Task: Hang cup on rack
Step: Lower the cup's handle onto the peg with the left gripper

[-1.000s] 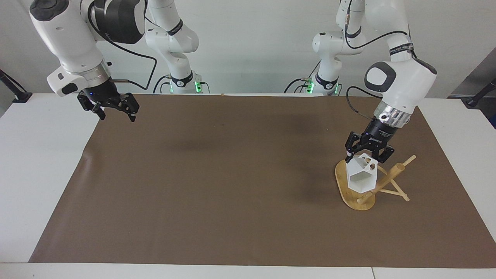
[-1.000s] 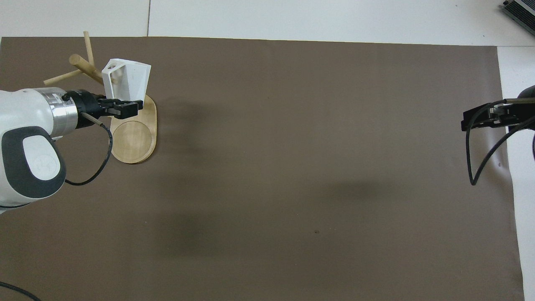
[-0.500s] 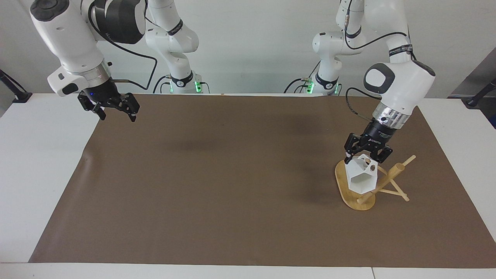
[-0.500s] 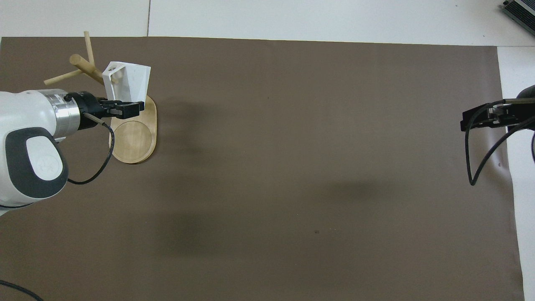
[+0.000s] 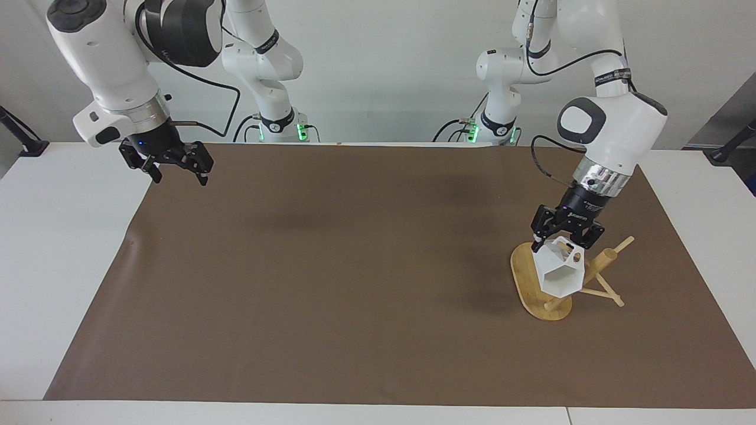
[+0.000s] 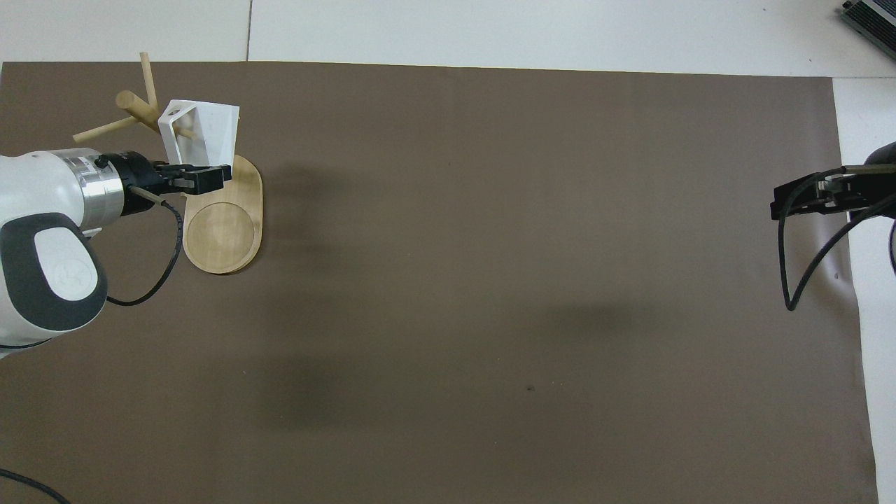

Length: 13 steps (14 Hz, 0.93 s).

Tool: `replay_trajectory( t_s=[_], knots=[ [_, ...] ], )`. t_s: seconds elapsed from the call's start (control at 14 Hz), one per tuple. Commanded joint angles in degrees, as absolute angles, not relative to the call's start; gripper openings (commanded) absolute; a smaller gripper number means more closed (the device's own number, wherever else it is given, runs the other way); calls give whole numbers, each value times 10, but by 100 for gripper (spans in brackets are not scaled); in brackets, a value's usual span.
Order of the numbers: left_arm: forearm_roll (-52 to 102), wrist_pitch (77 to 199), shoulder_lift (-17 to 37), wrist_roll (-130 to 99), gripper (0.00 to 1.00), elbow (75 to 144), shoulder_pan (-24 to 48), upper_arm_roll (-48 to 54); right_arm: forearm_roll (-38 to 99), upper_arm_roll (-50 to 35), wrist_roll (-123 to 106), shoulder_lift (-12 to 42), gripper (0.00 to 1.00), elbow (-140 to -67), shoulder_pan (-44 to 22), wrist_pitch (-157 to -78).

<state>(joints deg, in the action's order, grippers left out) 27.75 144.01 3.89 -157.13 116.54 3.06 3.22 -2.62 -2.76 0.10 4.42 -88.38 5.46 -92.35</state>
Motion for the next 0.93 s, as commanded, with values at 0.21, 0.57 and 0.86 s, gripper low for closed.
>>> replay_trajectory(
  t_s=[0.21,0.57,0.86],
  knots=[
    [269,1466,40,-1640,0,1175,27,38,-27,-29,10,36,100,-891,54,-918],
    [268,1474,40,-1637,0,1185,26,37,-27,-29,10,36,100,-891,54,-918],
    [268,1465,40,-1622,40,1184,26,37,-27,-29,10,36,100,-891,54,-919]
  ],
)
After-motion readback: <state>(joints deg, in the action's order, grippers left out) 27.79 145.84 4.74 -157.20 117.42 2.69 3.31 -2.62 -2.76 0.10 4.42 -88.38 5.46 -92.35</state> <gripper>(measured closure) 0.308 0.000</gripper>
